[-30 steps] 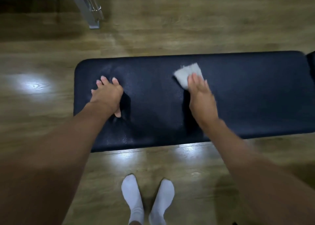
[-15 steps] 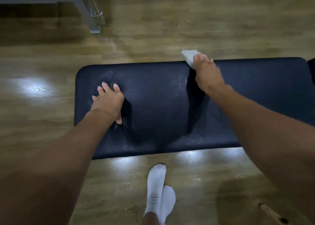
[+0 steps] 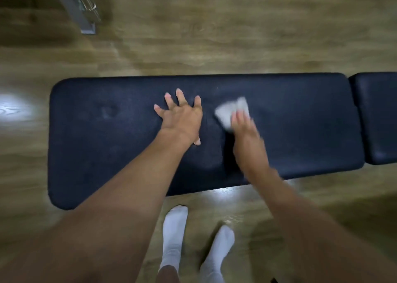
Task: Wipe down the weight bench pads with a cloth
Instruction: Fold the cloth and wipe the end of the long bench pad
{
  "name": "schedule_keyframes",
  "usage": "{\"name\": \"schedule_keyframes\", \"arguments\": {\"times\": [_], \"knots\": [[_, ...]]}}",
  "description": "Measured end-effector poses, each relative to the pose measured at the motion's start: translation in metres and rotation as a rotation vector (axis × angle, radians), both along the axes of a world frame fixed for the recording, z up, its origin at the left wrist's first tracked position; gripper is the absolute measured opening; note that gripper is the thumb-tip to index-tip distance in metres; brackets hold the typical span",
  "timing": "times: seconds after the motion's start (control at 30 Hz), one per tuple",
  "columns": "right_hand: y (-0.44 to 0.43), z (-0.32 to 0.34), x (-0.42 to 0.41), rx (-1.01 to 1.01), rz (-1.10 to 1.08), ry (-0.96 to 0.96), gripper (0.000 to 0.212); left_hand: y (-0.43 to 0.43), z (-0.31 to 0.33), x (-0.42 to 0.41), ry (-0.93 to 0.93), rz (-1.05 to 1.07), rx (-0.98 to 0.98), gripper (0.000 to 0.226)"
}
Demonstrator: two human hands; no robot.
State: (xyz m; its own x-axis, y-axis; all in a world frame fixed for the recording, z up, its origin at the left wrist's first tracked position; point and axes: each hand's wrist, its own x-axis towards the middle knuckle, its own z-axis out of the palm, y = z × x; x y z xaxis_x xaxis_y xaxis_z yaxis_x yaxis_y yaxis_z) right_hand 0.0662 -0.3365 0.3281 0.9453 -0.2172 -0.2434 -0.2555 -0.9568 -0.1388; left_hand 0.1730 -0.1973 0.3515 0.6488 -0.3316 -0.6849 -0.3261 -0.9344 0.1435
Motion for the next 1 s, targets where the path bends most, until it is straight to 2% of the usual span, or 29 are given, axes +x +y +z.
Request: {"name": "schedule_keyframes", "arguments": {"times": [0.1, 0.17, 0.23, 0.4, 0.5, 0.57, 0.67, 0.73, 0.8, 0.87, 1.0], "knots": [[-0.021, -0.006, 0.104, -0.032, -0.047, -0.019, 0.051, -0.012, -0.010, 0.002, -0.009, 0.035, 0.062, 0.130], [-0.029, -0.008, 0.116, -0.040, -0.014, -0.032, 0.049, -0.015, -0.011, 0.003, -0.008, 0.045, 0.078, 0.133], [-0.034, -0.011, 0.076, 0.002, 0.021, -0.058, 0.055, -0.018, -0.007, 0.002, -0.014, 0.051, 0.097, 0.132], [-0.020, 0.003, -0.098, 0.094, 0.149, 0.020, 0.066, -0.026, -0.001, 0.000, -0.012, 0.050, 0.137, 0.129], [-0.022, 0.012, -0.135, 0.149, 0.185, 0.104, 0.074, -0.027, -0.001, 0.000, -0.014, 0.043, 0.144, 0.129], [-0.027, 0.012, -0.101, 0.128, 0.196, 0.087, 0.068, -0.026, -0.003, 0.000, -0.022, 0.035, 0.149, 0.129], [-0.040, -0.001, 0.013, 0.013, 0.154, 0.023, 0.063, -0.024, -0.007, 0.002, -0.027, 0.028, 0.126, 0.129], [-0.051, -0.003, 0.082, 0.021, 0.090, 0.001, 0.061, -0.023, -0.007, 0.002, -0.013, 0.025, 0.133, 0.129], [-0.058, -0.008, 0.102, 0.010, 0.103, -0.005, 0.059, -0.024, -0.008, 0.003, -0.012, 0.028, 0.144, 0.129], [-0.059, -0.010, 0.066, 0.037, 0.080, -0.019, 0.060, -0.025, -0.008, 0.003, -0.006, 0.036, 0.139, 0.129], [-0.046, 0.006, -0.074, 0.121, 0.098, 0.026, 0.065, -0.026, -0.008, 0.004, -0.009, 0.037, 0.143, 0.129]]}}
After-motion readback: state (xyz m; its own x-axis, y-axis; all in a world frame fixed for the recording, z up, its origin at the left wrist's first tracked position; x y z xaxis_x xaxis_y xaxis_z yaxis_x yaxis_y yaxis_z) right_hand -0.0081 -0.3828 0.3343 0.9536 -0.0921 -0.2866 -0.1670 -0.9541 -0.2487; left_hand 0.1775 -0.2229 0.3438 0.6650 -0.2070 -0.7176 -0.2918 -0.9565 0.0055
